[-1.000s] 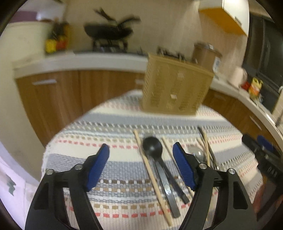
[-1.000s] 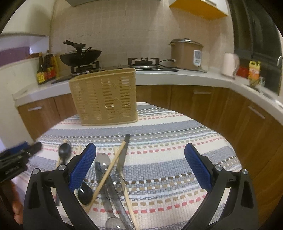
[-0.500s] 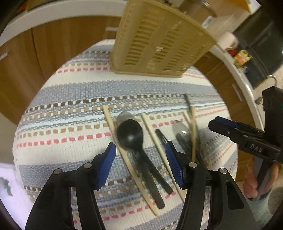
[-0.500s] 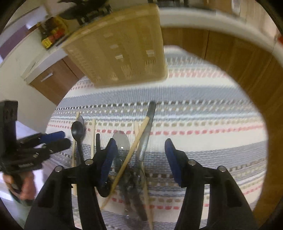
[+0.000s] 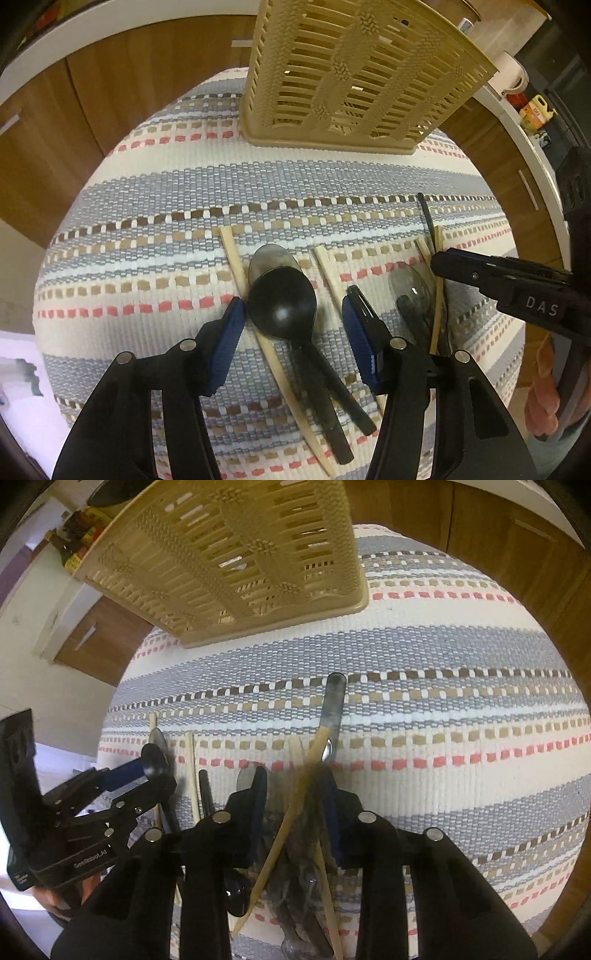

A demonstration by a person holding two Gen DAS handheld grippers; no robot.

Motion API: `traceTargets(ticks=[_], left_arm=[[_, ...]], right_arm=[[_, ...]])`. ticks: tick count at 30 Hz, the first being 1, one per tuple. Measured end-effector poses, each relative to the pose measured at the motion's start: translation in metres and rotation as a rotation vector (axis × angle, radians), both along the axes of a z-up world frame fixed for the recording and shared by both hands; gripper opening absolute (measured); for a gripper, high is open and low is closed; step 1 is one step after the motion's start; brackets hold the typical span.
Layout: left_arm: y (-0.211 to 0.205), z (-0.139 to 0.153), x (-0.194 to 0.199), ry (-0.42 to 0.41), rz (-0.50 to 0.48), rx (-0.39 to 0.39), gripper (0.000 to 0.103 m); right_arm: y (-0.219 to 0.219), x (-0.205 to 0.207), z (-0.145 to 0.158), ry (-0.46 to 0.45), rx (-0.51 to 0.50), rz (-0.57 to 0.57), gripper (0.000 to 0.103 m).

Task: Organize utensils
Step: 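Lower left gripper onto black plastic spoon and close it while right gripper approaches clear spoon, then close the right gripper on the clear plastic spoon handle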

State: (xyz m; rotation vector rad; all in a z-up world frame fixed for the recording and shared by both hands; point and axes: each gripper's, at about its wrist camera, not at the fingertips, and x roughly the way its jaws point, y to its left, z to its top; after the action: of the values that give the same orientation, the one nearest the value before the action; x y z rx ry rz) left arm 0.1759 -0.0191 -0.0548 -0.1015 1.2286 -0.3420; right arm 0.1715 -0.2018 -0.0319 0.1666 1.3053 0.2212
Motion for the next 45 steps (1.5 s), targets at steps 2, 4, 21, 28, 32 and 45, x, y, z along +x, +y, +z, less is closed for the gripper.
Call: traceTargets(ticks=[2,4,21,28,32,45], left_arm=[[-0.004,0.000,0.001,-0.009,0.000,0.019,0.045],[-0.010,-0.001,0.002,-0.025,0.005,0.054,0.035],[0.035,0.014,0.009,0.027,0.015,-0.149,0.032],[0.031,0.018,-0.011,0.008,-0.062,-0.093,0.048],[-0.003,0.004,-0.014,0.019,-0.108,-0.006,0.048],[0.003,0.011,-0.016,-0.009,-0.072,-0.073,0.005]], right_arm=[[0.006,-0.001,0.001,-0.003,-0.017,0.018,0.009],[0.009,-0.003,0.002,-0.008,-0.037,0.041,0.005],[0.001,-0.008,0.007,-0.018,-0.065,0.102,0.039],[0.004,-0.007,-0.005,0.016,-0.039,0.095,0.043],[-0.002,-0.010,-0.005,0.023,-0.024,0.074,0.043],[-0.007,-0.011,0.003,0.021,-0.004,0.072,0.043]])
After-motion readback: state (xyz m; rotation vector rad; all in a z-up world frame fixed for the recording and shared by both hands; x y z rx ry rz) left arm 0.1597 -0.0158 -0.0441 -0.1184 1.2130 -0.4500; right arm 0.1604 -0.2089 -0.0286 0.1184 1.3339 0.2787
